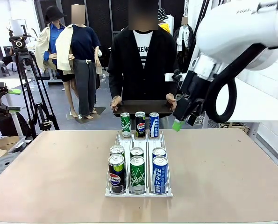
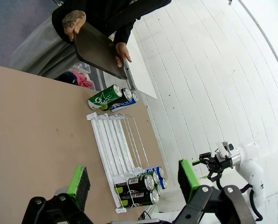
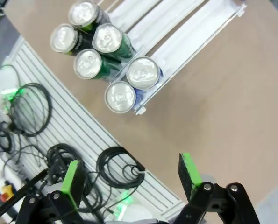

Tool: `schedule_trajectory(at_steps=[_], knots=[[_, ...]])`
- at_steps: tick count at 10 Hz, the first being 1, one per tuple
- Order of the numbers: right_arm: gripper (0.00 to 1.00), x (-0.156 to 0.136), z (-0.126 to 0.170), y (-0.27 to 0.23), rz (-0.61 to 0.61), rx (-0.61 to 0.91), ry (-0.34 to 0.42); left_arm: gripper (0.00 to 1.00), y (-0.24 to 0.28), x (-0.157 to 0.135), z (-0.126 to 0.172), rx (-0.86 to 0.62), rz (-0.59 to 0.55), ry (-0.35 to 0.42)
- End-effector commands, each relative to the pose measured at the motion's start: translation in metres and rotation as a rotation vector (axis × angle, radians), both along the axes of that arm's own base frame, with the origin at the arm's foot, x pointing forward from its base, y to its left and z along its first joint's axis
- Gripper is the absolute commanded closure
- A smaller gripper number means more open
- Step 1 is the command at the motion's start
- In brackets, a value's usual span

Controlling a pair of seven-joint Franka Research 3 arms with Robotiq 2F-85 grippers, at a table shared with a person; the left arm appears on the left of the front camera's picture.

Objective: Retrieve and hand over the desired beverage to the person.
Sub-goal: Pick up a can of the same type that the person held from the Automatic Can Dispenser.

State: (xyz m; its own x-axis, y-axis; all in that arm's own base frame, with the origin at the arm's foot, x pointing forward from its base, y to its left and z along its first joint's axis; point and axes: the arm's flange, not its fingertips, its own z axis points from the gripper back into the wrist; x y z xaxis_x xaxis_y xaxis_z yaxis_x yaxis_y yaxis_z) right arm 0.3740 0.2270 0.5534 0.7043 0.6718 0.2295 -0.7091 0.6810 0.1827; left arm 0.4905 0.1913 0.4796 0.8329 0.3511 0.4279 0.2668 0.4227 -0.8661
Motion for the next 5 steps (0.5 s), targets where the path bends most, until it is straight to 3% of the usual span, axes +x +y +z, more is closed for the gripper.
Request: schedule_trajectory(at_steps=[1, 5], knots=[[0.00, 0.003, -0.017, 0.024, -0.037, -0.081, -0.042, 0.00, 0.001, -0.001, 0.001, -0.002, 0.004, -0.001], [0.00, 0.003, -0.057, 0.060, -0.057, -0.220, -0.058, 0.00, 0.001, -0.001, 0.001, -0.002, 0.004, -0.001]])
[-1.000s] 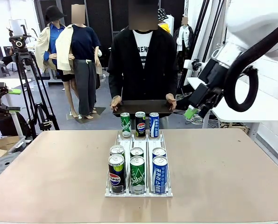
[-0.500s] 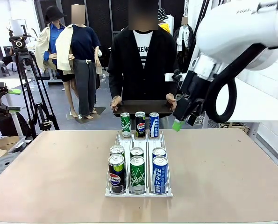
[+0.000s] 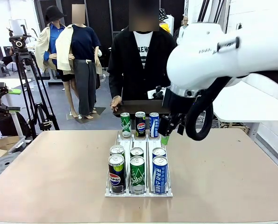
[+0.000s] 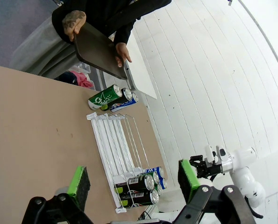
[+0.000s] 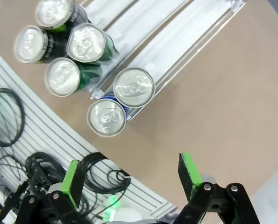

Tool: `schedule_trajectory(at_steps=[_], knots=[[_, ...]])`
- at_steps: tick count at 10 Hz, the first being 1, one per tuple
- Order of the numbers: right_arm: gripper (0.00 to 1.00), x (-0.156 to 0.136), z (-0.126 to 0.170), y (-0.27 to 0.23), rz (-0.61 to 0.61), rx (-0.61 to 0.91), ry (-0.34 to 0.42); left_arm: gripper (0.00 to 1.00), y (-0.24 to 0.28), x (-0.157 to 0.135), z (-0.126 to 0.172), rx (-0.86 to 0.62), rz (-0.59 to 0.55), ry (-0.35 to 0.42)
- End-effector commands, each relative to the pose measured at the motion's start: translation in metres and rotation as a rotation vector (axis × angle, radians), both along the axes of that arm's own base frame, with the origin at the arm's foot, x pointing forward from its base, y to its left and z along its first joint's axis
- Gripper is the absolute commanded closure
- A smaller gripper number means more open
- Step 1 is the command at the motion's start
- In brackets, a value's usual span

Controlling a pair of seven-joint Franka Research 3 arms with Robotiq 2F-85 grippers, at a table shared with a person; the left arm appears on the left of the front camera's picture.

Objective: Retrieve and hand over the desired beverage to the person.
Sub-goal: Pick up a can of the same type that the person held from the Automatic Can Dispenser.

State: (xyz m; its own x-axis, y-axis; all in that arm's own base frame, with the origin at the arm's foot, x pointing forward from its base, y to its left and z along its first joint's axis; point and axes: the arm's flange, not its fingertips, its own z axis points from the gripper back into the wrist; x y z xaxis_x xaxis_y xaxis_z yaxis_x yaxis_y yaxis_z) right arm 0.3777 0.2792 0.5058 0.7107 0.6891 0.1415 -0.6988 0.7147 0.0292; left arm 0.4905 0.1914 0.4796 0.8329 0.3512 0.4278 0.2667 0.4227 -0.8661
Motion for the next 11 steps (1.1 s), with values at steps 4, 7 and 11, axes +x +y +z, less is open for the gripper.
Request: schedule_trajectory(at_steps=[4, 7, 11], knots=[[0.00, -0.010, -0.039, 0.034, -0.090, -0.070, -0.050, 0.00, 0.001, -0.001, 0.001, -0.002, 0.004, -0.001], [0.00, -0.017, -0.048, 0.042, -0.138, -0.029, -0.043, 0.00, 0.001, -0.001, 0.001, -0.002, 0.004, -0.001], [0.00, -0.017, -0.073, 0.054, -0.172, -0.046, -0.042, 0.00, 0.001, -0.001, 0.001, -0.002, 0.004, -0.001]])
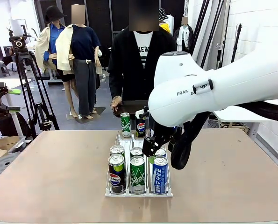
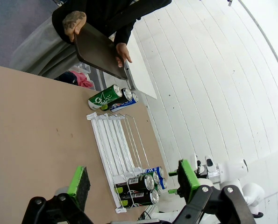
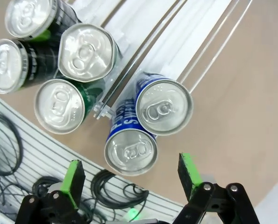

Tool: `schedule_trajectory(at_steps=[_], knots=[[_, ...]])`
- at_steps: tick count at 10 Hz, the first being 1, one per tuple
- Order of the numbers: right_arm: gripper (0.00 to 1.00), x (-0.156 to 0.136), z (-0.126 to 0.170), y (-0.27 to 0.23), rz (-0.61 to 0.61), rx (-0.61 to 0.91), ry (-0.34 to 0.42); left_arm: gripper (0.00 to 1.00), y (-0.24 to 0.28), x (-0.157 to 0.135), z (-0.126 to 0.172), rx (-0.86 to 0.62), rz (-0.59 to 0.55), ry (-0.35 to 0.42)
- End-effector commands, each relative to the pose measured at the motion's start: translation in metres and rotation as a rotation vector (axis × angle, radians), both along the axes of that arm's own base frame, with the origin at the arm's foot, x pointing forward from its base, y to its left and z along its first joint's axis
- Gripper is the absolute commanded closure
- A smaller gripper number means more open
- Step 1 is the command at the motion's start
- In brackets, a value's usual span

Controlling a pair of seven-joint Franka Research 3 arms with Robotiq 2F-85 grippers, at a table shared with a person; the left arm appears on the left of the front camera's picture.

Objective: Retrieve and hand over the desired beverage to the person.
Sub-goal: Pick up a can of the same type that the person held from the Automatic Can Dispenser.

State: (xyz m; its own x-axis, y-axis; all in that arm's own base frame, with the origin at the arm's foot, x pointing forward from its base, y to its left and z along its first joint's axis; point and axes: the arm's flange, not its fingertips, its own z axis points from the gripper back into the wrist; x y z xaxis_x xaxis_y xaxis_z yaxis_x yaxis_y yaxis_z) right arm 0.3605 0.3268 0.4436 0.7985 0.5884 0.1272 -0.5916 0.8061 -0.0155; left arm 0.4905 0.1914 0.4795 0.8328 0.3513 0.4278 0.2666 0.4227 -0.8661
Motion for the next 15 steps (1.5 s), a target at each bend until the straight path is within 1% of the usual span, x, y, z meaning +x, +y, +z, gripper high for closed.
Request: schedule_trajectory(at_steps=[1, 5, 9, 10, 13, 15], knots=[[0.00, 0.001, -0.018, 0.006, -0.041, -0.002, -0.020, 0.00, 0.001, -0.001, 0.001, -0.002, 0.004, -0.001], [0.00, 0.006, -0.042, 0.003, -0.066, -0.007, 0.005, 0.00, 0.001, -0.001, 0.001, -0.002, 0.004, -0.001], [0.00, 0.004, -0.048, 0.002, -0.039, -0.036, -0.004, 0.00, 0.001, -0.001, 0.001, -0.002, 0.004, -0.001], [0.11, 0.005, -0.046, 0.001, -0.031, -0.038, -0.004, 0.00, 0.001, -0.001, 0.001, -0.002, 0.004, -0.001], [0.54, 0.007, -0.047, 0.002, -0.018, -0.031, 0.026, 0.00, 0.001, -0.001, 0.001, -0.002, 0.004, -0.001], [0.84, 0.007, -0.047, 0.004, -0.009, -0.033, 0.031, 0.00, 0.001, -0.001, 0.001, -0.002, 0.004, -0.001]])
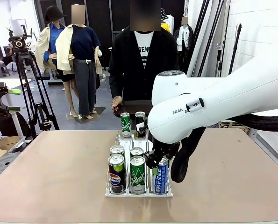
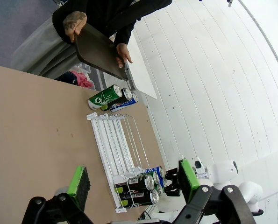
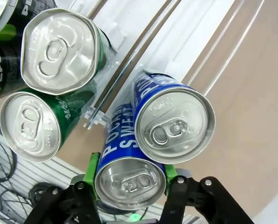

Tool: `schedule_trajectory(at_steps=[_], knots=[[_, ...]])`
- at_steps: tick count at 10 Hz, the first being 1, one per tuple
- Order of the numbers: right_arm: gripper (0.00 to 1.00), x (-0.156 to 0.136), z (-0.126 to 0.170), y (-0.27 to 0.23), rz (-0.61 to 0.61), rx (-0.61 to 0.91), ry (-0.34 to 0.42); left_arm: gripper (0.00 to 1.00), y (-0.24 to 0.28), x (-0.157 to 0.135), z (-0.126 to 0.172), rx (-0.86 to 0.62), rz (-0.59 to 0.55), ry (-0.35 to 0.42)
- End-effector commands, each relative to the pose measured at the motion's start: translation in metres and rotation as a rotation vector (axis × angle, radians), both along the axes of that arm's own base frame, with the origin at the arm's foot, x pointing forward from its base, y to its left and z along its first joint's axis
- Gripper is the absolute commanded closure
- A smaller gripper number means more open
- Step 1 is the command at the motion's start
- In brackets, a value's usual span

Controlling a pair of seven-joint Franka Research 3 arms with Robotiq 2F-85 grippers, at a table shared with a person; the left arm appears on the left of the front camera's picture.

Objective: Retrieve and hand over the desired beverage to the person.
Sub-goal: Pick up a can of the same type that the person held from the Automatic Can Dispenser.

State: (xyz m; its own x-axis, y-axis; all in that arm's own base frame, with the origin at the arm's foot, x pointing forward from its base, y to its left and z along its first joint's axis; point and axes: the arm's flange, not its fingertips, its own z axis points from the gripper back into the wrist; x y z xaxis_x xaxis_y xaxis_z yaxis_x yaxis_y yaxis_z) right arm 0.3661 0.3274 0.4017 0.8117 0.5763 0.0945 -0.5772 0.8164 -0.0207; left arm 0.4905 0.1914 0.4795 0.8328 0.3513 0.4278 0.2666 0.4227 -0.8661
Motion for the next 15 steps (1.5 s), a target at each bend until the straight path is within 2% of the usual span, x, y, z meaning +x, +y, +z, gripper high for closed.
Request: schedule_trajectory(at_steps=[1, 2, 3, 4, 8, 9, 11, 13, 15], knots=[[1.00, 0.001, -0.005, 0.004, 0.008, -0.009, 0.009, 0.00, 0.001, -0.001, 0.001, -0.002, 0.004, -0.001], [1.00, 0.002, -0.004, 0.002, -0.008, 0.021, 0.019, 0.00, 0.001, -0.001, 0.001, -0.002, 0.004, -0.001], [1.00, 0.005, 0.003, -0.010, 0.049, 0.096, -0.018, 0.00, 0.001, -0.001, 0.001, -0.002, 0.004, -0.001], [1.00, 0.000, 0.000, 0.000, -0.003, 0.002, 0.002, 0.00, 0.001, -0.001, 0.001, -0.002, 0.004, -0.001], [1.00, 0.002, 0.000, -0.002, 0.010, 0.016, 0.007, 0.00, 0.001, -0.001, 0.001, -0.002, 0.004, -0.001], [1.00, -0.001, 0.010, -0.005, 0.018, 0.021, 0.004, 0.00, 0.001, -0.001, 0.001, -0.002, 0.004, -0.001], [1.00, -0.004, 0.057, -0.004, 0.022, -0.019, 0.007, 0.00, 0.001, -0.001, 0.001, -0.002, 0.004, -0.001], [1.00, -0.011, 0.107, 0.002, 0.041, -0.068, -0.029, 0.00, 0.001, -0.001, 0.001, -0.002, 0.004, -0.001], [1.00, -0.019, 0.140, 0.006, 0.045, -0.092, -0.043, 0.00, 0.001, -0.001, 0.001, -0.002, 0.004, -0.001]])
